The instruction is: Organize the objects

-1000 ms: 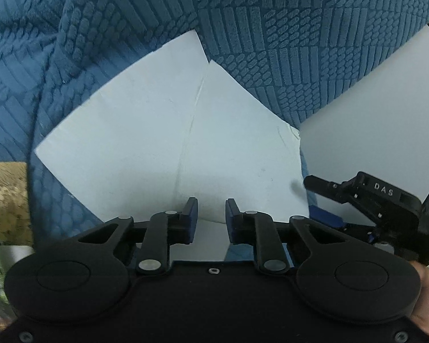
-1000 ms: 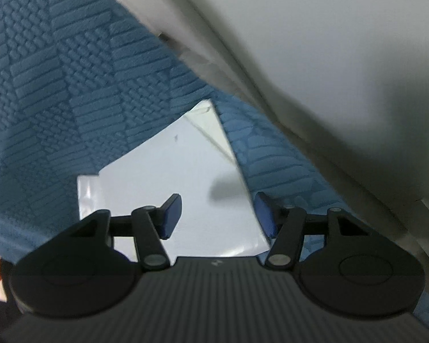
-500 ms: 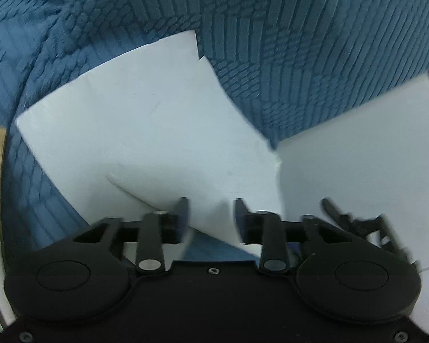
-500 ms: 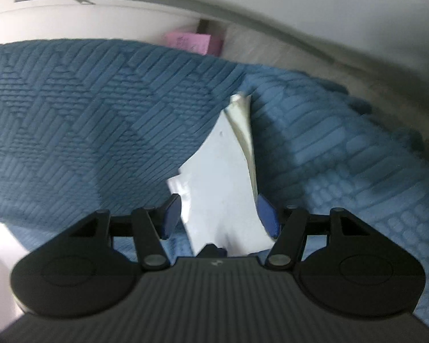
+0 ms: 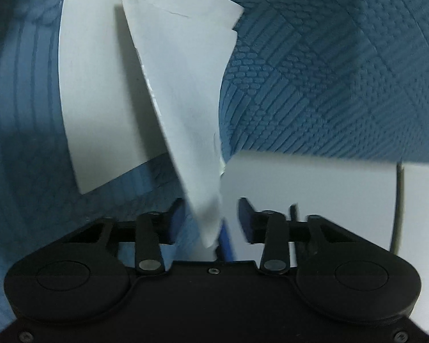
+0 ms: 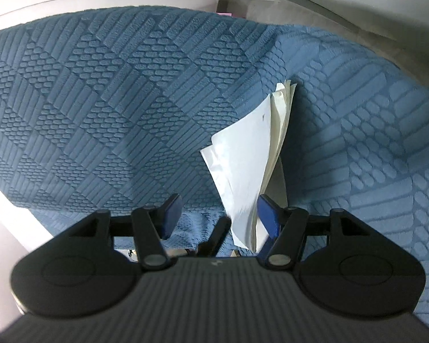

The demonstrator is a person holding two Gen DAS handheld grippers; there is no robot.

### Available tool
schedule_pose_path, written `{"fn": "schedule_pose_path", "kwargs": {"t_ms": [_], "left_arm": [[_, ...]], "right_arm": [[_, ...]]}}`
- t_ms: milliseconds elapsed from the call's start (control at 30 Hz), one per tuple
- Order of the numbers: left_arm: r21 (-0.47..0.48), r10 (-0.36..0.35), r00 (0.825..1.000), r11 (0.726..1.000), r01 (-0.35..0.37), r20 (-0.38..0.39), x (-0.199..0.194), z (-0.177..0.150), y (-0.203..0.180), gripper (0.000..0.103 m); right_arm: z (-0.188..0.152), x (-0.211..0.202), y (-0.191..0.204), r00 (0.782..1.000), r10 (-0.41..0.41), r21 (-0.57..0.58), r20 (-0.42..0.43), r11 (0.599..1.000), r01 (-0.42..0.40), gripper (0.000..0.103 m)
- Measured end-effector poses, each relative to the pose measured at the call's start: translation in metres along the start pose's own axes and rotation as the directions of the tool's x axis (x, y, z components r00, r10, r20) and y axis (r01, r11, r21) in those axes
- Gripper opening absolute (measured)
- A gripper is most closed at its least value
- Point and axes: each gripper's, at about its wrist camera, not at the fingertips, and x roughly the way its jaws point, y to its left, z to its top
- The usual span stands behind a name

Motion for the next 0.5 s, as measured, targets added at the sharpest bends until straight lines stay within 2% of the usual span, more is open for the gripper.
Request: {"fn": "schedule_pose_path", "kwargs": {"t_ms": [100, 267, 500], "left_arm": [[0.006, 0.006, 1.000, 1.000, -0.006, 0.017, 0.001, 0.000, -0.002, 0.005], [0.058, 0.020, 1.000, 0.998, -0.021, 0.013, 0.002, 0.001, -0.011, 0.004], [0.126, 0.020, 1.000, 0.992, -0.020, 0.003, -0.023, -0.006, -0.026, 0.002]], "right_arm": [[-0.001, 0.002, -0.006, 1.000, -0.013, 0.014, -0.003, 1.000, 0.013, 0.062], [0.000, 0.002, -0.007, 0.998, -0.062, -0.007, -0.008, 0.998, 0.062, 0.062], [0.002, 0.011, -0.012, 0.995, -0.097, 0.023, -0.004, 0.995, 0.097, 0.062]]}}
